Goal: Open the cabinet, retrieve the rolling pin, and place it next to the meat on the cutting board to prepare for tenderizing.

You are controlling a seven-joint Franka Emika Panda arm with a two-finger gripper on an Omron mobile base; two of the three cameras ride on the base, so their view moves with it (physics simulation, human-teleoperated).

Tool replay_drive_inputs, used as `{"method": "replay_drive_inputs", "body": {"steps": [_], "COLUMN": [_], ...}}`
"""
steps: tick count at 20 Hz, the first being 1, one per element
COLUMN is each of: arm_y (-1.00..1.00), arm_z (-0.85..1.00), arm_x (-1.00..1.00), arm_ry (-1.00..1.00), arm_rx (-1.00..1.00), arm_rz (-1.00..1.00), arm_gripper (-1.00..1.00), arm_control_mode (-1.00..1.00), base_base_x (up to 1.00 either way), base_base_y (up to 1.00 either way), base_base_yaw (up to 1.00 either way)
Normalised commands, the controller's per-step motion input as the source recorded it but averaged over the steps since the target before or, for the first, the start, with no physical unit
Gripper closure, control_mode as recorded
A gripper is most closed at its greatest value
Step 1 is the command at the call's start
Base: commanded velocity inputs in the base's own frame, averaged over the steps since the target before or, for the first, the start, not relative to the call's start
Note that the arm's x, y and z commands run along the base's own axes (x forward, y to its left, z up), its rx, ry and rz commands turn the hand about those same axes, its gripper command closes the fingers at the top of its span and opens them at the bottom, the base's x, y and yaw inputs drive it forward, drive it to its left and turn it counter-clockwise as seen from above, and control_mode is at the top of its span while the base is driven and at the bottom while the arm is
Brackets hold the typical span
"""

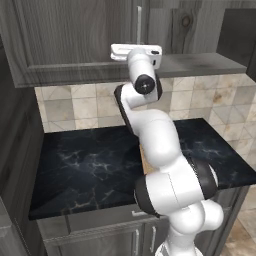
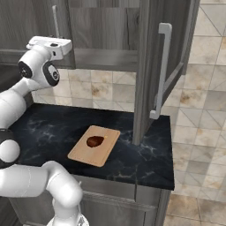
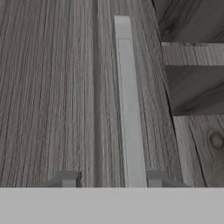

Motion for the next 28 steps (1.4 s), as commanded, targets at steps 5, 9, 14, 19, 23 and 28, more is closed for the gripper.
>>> {"method": "replay_drive_inputs", "body": {"steps": [5,9,14,19,23,28], "arm_y": [-0.24,-0.2,-0.04,0.03,0.19,0.34], "arm_z": [-0.04,-0.03,-0.06,-0.07,-0.05,-0.05], "arm_x": [0.0,0.0,0.0,-0.36,-0.52,-0.68], "arm_ry": [0.0,0.0,0.03,0.0,-0.01,-0.02], "arm_rx": [0.0,0.0,0.0,0.0,0.0,0.0], "arm_rz": [0.0,0.0,0.0,0.0,0.0,0.0], "arm_gripper": [1.0,1.0,1.0,1.0,1.0,1.0], "arm_control_mode": [-1.0,-1.0,-1.0,-1.0,-1.0,-1.0], "base_base_x": [0.0,0.0,0.0,0.0,0.0,0.0], "base_base_y": [0.0,0.0,0.0,0.0,0.0,0.0], "base_base_yaw": [0.0,0.0,0.0,0.0,0.0,0.0]}}
